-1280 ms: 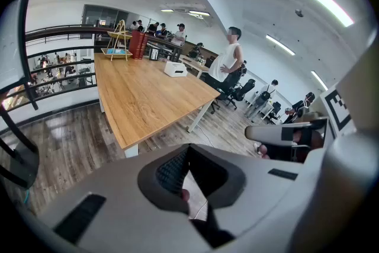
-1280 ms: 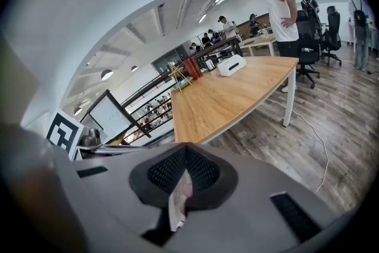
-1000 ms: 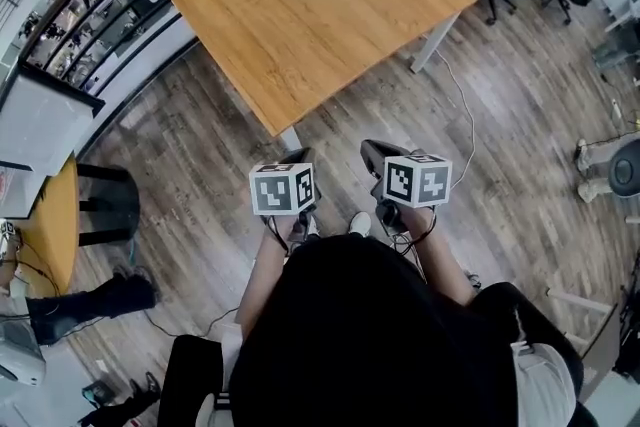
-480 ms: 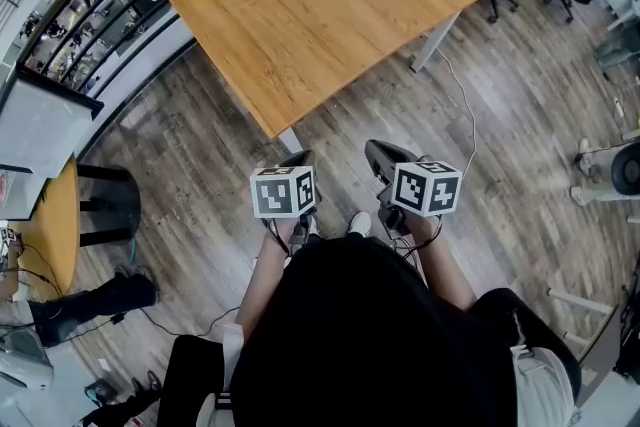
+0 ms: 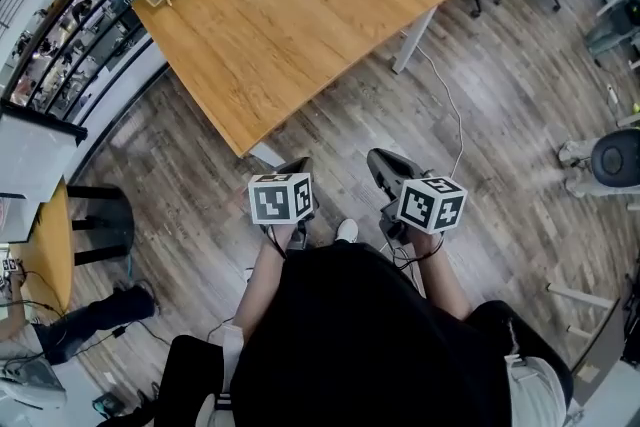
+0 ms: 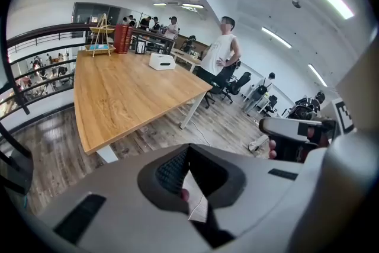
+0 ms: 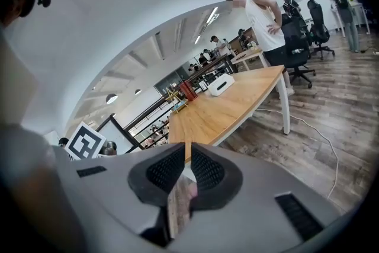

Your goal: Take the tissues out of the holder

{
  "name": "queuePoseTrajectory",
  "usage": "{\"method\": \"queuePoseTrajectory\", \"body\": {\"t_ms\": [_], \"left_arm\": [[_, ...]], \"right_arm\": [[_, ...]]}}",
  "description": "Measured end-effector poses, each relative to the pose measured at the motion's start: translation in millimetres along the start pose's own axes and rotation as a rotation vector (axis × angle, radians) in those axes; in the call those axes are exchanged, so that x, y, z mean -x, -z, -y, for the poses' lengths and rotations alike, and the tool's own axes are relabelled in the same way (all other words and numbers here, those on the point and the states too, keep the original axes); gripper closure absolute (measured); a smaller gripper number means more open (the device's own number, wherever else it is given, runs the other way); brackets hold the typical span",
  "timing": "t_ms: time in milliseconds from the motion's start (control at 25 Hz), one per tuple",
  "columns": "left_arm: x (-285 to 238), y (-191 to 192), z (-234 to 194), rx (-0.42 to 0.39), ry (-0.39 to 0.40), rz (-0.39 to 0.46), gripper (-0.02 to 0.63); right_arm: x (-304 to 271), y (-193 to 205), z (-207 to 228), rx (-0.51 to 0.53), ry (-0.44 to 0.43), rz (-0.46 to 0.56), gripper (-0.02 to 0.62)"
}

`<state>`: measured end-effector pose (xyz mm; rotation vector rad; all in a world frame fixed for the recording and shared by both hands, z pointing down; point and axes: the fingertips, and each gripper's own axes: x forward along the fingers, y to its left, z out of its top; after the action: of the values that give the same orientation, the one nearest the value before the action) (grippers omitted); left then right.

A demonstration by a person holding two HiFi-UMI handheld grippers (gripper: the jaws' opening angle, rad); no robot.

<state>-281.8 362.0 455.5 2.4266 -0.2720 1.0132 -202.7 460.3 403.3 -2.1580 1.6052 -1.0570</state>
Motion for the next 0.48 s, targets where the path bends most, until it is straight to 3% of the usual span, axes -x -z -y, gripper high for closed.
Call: {"method": "queuePoseTrajectory", "body": {"t_ms": [240,480], "left_arm": [[-21.6,-9.1,25.0,-0.011,0.006,-0.009,0.595],[-43.0,-25.4,21.3,0.002,-0.004,-0.011,0.595]], "right_arm": [[9.3,-10.6,23.4,0.011,-0.028,-0.006,0.489],[-2.2,-23.1,33.4,0.031,-0.061,-0.013,0.433]]}}
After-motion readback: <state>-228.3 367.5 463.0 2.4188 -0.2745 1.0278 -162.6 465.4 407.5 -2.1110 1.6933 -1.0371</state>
